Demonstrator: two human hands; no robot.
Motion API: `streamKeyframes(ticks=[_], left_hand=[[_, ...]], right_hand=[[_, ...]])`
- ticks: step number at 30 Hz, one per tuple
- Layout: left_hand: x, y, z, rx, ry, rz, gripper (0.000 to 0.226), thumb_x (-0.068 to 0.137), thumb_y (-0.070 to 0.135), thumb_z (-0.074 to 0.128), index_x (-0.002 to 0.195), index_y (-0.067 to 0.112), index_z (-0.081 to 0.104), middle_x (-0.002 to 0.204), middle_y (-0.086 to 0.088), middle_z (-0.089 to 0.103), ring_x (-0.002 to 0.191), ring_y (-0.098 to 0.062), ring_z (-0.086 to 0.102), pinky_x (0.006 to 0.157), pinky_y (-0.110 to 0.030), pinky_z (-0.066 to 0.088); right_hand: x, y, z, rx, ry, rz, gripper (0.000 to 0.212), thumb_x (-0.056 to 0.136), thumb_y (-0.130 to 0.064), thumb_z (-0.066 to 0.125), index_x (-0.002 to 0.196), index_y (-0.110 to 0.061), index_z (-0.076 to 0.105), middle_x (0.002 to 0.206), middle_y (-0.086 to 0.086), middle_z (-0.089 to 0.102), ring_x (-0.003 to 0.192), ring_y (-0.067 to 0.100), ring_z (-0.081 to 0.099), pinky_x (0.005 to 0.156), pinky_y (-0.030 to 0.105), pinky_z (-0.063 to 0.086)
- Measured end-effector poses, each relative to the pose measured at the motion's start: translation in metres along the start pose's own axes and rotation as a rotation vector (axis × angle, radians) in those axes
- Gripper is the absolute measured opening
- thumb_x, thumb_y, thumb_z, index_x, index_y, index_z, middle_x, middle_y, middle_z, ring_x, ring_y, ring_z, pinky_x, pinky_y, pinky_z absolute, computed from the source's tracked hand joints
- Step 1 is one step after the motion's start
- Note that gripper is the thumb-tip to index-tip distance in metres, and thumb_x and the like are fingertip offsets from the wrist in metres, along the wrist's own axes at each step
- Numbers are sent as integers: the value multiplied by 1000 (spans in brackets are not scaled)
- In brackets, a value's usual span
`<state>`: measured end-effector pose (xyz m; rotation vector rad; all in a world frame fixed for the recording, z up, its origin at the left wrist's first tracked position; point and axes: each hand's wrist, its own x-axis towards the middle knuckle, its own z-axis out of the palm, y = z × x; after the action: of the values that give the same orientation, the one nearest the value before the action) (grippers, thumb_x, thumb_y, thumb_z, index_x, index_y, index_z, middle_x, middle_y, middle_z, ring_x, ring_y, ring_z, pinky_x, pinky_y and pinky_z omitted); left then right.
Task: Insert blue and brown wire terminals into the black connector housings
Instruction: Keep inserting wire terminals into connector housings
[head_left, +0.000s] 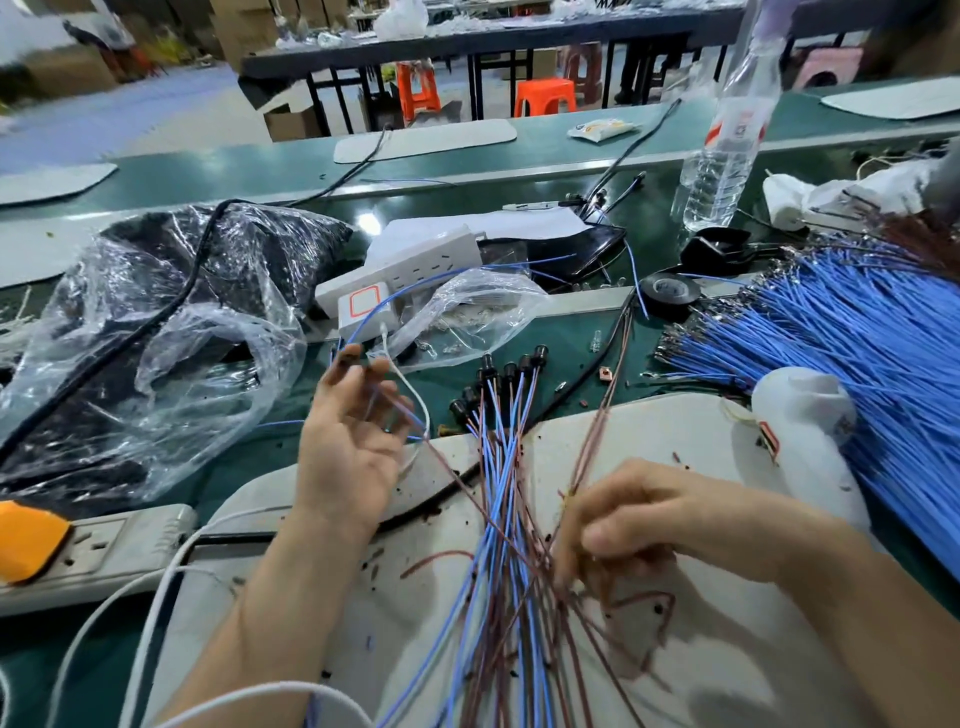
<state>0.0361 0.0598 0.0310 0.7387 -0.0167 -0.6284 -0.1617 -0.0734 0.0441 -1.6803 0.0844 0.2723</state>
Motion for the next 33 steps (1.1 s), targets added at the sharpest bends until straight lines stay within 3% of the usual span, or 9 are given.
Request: streamKeyframes(ticks=[2, 5, 12, 15, 18, 21, 25, 28, 33], left_hand=[[-14, -15, 7, 189, -187, 42, 16, 84, 9, 54, 94, 19, 61, 76, -1, 70, 61, -8, 60, 62, -21, 50], [-35, -39, 13, 373, -403, 37, 21, 79, 9, 61, 98, 16, 62, 81, -7, 71, 64, -11, 60, 64, -20, 52], [-45, -49, 13, 614, -541, 76, 21, 81, 12, 59, 101, 15, 59, 87, -4, 73, 71, -12, 60, 74, -27, 50], [-43, -47, 16, 545, -465, 67, 21, 79, 8, 69, 98, 14, 60, 87, -8, 73, 68, -15, 60, 72, -35, 49], [-33, -38, 16, 236, -262, 57, 20, 77, 7, 59, 96, 10, 59, 80, -7, 73, 63, -8, 64, 63, -20, 53], [-27, -32, 12, 181, -191, 114, 19, 82, 5, 54, 99, 11, 59, 77, -2, 73, 61, -4, 62, 63, -14, 51], [-40, -38, 12, 660, -415, 478, 20, 87, 8, 62, 104, 17, 59, 91, 1, 71, 80, -12, 63, 79, -23, 50], [-49, -46, 12, 971, -608, 743, 22, 86, 8, 64, 104, 20, 63, 100, 6, 68, 94, -14, 63, 84, -24, 47], [-58, -52, 14, 1078, -694, 905, 29, 83, 8, 70, 111, 14, 66, 104, -1, 66, 99, -11, 64, 87, -23, 49]], right_hand=[[7, 1, 4, 7, 235, -14, 32, 82, -46, 69, 84, -14, 72, 69, -2, 66, 52, 2, 49, 50, 11, 35], [16, 4, 11, 13, 521, -121, 32, 70, -41, 69, 76, -10, 65, 60, 0, 60, 44, 1, 44, 45, 10, 34], [21, 13, 20, -146, 614, -195, 23, 76, -37, 68, 68, -15, 65, 57, -5, 53, 54, 7, 44, 52, 20, 34], [22, 14, 20, -208, 625, -193, 23, 85, -20, 70, 64, -15, 63, 54, -5, 49, 53, 7, 41, 51, 21, 32], [18, 10, 15, -233, 517, -104, 28, 86, -13, 69, 59, -17, 59, 52, -6, 49, 51, 5, 43, 51, 17, 33], [12, 7, 4, -312, 531, -48, 29, 84, -11, 67, 57, -13, 57, 49, -4, 48, 47, 5, 41, 50, 18, 32], [13, 13, 0, -630, 710, 3, 16, 80, -23, 75, 69, -18, 64, 62, -3, 58, 54, 2, 49, 54, 15, 36], [18, 12, 9, -555, 852, -255, 32, 73, -22, 82, 87, -37, 58, 78, -15, 59, 59, 6, 54, 57, 11, 42], [21, 17, 18, -431, 915, -460, 37, 74, 11, 69, 87, -22, 60, 74, -6, 67, 65, 6, 65, 62, 18, 52]])
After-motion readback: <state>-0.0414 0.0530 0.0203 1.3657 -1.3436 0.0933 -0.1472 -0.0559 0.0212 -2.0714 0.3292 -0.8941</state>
